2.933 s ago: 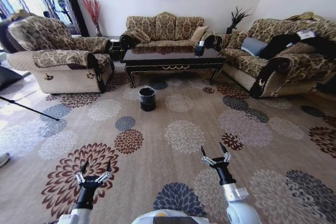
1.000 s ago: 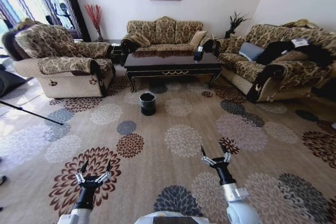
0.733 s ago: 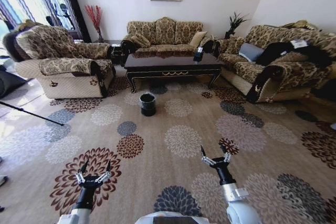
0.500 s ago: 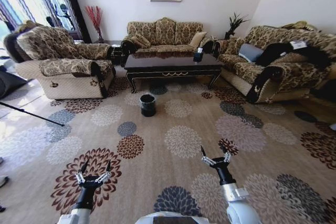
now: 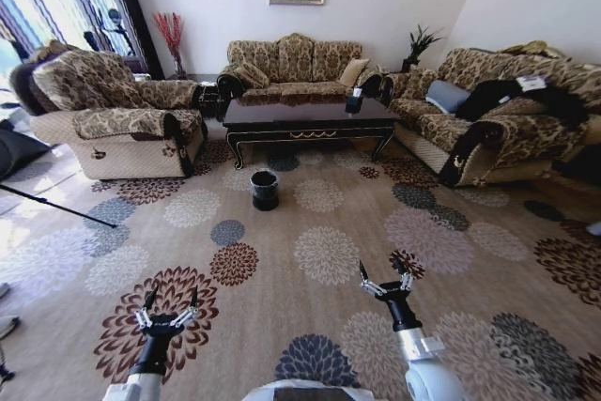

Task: Move to the front of the table and pick up the trash from the floor, then place it into the trash bin.

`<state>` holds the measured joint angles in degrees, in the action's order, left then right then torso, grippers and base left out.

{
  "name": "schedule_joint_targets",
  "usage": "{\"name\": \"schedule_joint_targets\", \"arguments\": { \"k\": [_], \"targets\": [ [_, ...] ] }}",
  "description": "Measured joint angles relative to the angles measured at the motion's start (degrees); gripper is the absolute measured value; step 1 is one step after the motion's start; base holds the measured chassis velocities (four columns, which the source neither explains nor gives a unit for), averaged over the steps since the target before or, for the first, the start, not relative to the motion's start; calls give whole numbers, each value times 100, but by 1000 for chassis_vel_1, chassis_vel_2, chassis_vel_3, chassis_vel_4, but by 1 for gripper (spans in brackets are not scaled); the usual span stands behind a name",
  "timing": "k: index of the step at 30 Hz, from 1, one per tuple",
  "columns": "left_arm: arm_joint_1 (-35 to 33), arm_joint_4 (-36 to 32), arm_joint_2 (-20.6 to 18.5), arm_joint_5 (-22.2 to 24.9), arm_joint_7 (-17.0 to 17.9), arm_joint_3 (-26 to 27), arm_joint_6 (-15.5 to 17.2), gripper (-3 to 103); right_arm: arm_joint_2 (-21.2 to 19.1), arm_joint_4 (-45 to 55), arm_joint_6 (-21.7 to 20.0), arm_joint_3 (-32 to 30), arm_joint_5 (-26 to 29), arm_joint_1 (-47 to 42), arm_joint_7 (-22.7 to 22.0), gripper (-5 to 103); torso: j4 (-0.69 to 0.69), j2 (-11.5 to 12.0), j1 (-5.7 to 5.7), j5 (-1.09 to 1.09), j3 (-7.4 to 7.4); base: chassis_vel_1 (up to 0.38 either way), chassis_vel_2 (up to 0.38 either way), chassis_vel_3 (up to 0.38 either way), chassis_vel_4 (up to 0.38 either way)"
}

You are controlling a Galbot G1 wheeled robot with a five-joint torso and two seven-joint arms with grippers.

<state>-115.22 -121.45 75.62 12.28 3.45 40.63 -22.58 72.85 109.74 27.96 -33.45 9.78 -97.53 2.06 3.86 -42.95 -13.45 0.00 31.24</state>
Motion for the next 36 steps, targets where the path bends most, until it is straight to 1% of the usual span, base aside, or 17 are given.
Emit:
{"name": "schedule_joint_targets", "arguments": {
  "k": [9,14,19,24,29,30,36],
  "targets": [
    [0,0,0,0,0,0,0,100,0,0,0,0,0,0,0,100,0,-249,-107,0,140,0,0,0,0],
    [0,0,0,0,0,0,0,100,0,0,0,0,0,0,0,100,0,-328,-143,0,182,0,0,0,0],
    [0,0,0,0,0,0,0,100,0,0,0,0,0,0,0,100,0,-501,-217,0,282,0,0,0,0],
    [0,0,0,0,0,0,0,100,0,0,0,0,0,0,0,100,0,-591,-255,0,335,0,0,0,0],
    [0,0,0,0,0,0,0,100,0,0,0,0,0,0,0,100,0,-764,-327,0,436,0,0,0,0],
    [0,0,0,0,0,0,0,100,0,0,0,0,0,0,0,100,0,-764,-327,0,436,0,0,0,0],
    [0,0,0,0,0,0,0,100,0,0,0,0,0,0,0,100,0,-929,-397,0,532,0,0,0,0]
  ]
}}
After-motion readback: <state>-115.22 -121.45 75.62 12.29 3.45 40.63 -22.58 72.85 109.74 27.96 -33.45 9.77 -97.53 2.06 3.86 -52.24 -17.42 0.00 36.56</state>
